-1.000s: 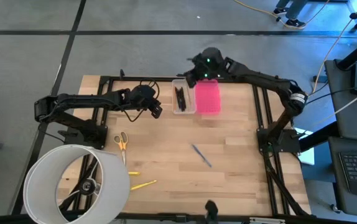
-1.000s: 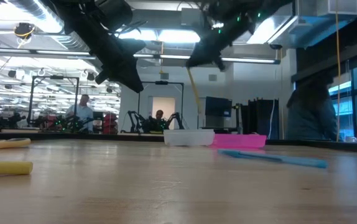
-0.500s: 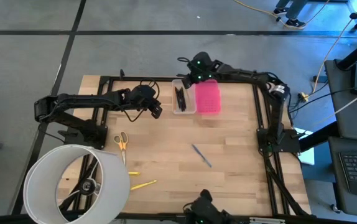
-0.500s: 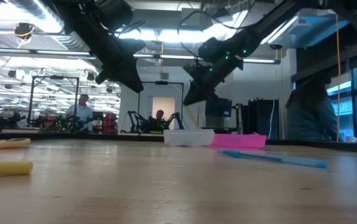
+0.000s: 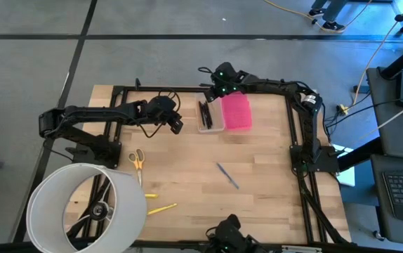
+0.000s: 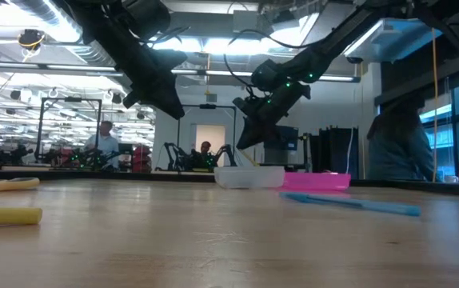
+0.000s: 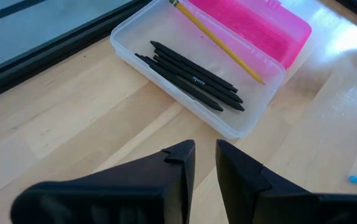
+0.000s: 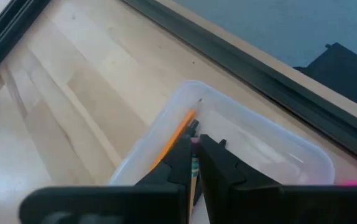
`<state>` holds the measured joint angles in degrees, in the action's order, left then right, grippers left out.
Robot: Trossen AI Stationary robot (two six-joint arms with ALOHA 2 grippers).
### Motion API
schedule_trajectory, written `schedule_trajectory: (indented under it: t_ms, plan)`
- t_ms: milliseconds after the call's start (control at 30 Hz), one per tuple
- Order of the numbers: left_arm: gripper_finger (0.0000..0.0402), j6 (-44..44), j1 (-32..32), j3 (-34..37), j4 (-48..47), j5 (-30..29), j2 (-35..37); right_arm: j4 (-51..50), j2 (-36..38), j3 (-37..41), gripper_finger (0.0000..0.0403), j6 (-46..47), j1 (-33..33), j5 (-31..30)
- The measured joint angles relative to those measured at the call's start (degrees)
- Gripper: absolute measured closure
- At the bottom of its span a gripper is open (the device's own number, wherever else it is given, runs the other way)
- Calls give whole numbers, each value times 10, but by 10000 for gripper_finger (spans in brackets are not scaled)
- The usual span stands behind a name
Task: Pick & place school supplies into a supply box
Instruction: Put the yellow pencil into the transparent supply box, then put the blue pen into the transparent supply box
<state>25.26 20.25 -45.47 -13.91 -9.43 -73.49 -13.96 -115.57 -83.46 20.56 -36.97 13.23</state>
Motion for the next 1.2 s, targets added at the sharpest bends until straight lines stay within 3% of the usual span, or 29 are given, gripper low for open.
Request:
schedule_trajectory:
  t_ms: [567, 700, 800, 900, 1033, 1200]
  plan:
    - [344, 0, 0, 0, 0, 1, 0, -13, 0, 0, 335, -9, 0, 0]
    - [345, 0, 0, 0, 0, 1, 0, -27, 24, 1, 334, -85, -4, 62]
    - [343, 0, 0, 0, 0, 1, 0, -89, 63, -1, 334, -93, 10, 79]
    - [344, 0, 0, 0, 0, 1, 0, -212, 98, -1, 335, -116, 53, 60]
    - [345, 1, 0, 0, 0, 1, 0, -346, 129, 0, 337, -121, 149, -59]
    - [343, 4, 0, 0, 5, 1, 0, -395, 134, 0, 337, -64, 265, -94]
